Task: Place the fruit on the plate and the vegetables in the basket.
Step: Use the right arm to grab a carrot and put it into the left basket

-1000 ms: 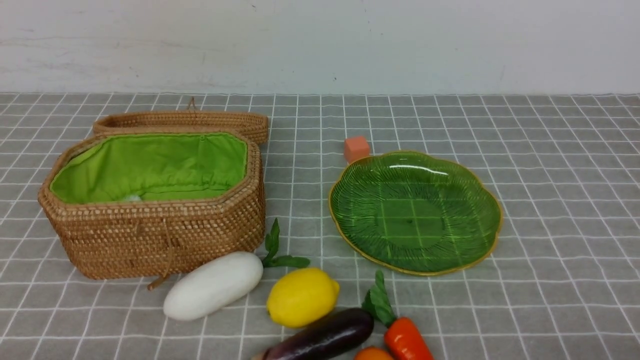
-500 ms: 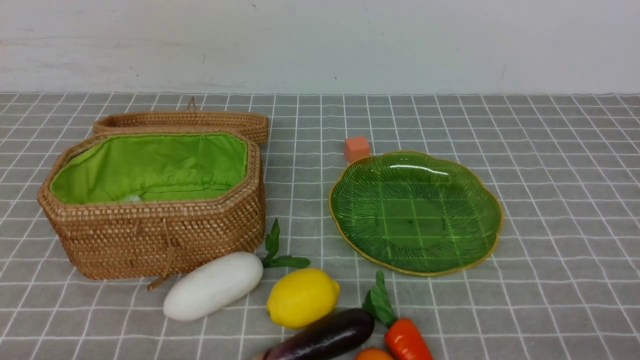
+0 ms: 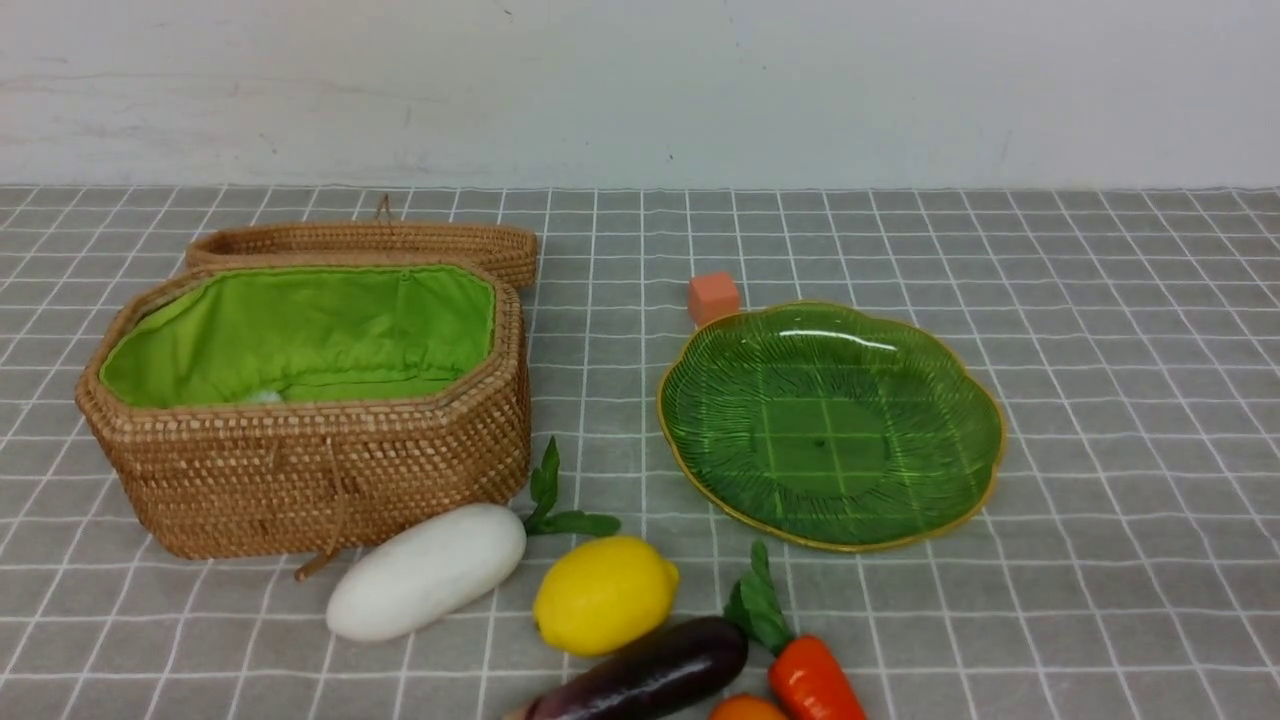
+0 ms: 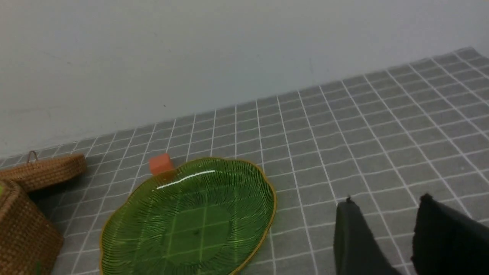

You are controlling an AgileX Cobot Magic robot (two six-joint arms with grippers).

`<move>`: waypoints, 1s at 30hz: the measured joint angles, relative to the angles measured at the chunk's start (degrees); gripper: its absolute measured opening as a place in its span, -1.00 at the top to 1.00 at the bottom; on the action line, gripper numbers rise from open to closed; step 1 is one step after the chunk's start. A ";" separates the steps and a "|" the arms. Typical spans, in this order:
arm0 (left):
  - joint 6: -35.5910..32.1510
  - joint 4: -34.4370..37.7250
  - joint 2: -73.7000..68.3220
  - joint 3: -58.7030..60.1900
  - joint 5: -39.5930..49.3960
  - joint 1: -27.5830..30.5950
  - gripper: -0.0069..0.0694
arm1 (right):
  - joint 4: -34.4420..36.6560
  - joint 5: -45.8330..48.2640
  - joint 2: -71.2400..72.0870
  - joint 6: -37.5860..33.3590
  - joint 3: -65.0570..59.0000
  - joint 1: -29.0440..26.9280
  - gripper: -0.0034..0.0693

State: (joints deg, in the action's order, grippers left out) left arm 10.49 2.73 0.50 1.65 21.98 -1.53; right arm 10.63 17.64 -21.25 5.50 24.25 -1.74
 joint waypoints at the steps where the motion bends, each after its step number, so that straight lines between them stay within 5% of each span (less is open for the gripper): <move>1: 0.00 0.00 0.00 0.00 0.00 0.00 0.19 | 1.53 -0.37 -0.97 0.16 -0.26 0.00 0.24; 6: 0.00 0.00 0.00 0.00 0.00 0.00 0.19 | 6.37 1.48 -4.83 -3.42 -0.54 0.40 0.24; 12: 0.00 0.00 0.00 0.00 0.00 0.00 0.19 | 10.19 21.79 -17.21 -17.15 8.24 4.53 0.24; 17: 0.00 0.00 0.00 0.00 0.00 0.00 0.19 | 10.59 26.12 -26.65 -18.90 14.56 8.91 0.18; 30: 0.00 0.00 0.00 0.00 0.00 0.00 0.19 | 1.54 24.52 -51.20 -21.01 19.74 28.14 -0.46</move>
State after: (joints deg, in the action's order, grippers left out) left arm 10.49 2.73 0.50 1.65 21.98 -1.53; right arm 12.17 42.16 -72.45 -15.52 44.00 26.40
